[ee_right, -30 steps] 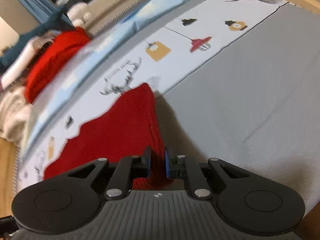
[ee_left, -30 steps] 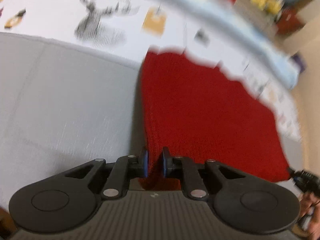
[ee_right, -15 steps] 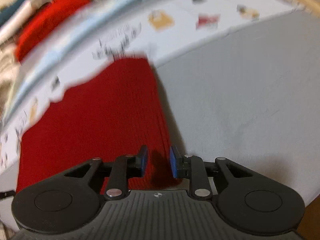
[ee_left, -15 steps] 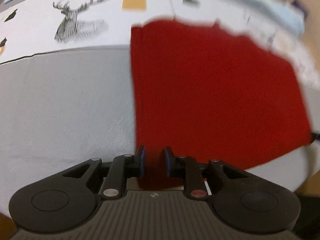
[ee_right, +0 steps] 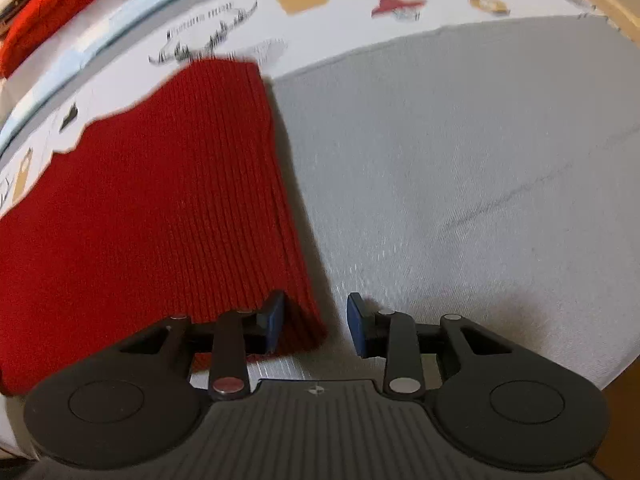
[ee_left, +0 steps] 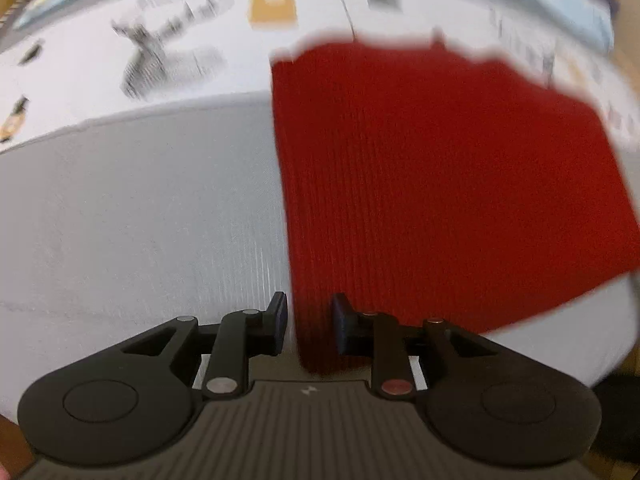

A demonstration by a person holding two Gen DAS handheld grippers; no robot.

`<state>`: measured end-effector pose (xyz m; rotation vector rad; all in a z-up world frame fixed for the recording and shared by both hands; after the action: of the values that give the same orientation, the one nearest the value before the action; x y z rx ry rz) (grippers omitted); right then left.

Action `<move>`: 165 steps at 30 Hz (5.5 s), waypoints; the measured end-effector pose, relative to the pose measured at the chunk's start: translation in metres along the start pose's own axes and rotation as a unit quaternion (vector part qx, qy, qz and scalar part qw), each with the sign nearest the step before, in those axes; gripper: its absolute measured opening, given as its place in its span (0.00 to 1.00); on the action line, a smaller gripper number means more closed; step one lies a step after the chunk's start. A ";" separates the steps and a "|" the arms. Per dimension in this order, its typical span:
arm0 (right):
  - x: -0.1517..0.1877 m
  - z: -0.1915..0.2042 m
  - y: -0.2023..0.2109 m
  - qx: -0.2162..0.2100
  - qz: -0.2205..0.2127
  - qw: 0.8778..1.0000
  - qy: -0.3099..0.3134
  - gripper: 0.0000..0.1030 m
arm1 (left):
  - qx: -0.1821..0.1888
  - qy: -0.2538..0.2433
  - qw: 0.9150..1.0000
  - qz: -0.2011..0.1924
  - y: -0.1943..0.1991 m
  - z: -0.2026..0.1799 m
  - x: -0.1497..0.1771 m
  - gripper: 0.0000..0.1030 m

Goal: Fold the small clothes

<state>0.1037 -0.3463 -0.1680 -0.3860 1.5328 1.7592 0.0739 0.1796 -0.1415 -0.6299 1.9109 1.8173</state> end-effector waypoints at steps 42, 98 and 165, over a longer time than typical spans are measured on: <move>0.139 0.356 0.101 -0.287 -0.115 0.904 0.296 0.09 | -0.149 0.105 0.967 -0.180 0.145 0.176 0.033 0.40; 0.032 0.167 0.134 -0.206 -0.211 0.955 0.012 0.15 | -0.062 0.044 0.978 -0.196 0.104 0.024 -0.026 0.40; 0.004 0.070 0.051 -0.195 -0.106 0.975 -0.003 0.44 | 0.154 -0.142 0.978 -0.021 0.002 -0.187 0.021 0.45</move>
<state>0.0828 -0.2785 -0.1179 -0.7101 1.0893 1.8805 0.0567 -0.0078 -0.1429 -0.2850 1.9091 1.4512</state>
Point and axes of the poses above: each gripper's, at about its wrist camera, not at the fingertips, and y roughly against the way its jaws point, z to its left, x to its underside, the point moved 3 cm from there along -y, roughly the way its jaws point, and after that the axes turned 15 degrees about -z, right-handed, at the moved point
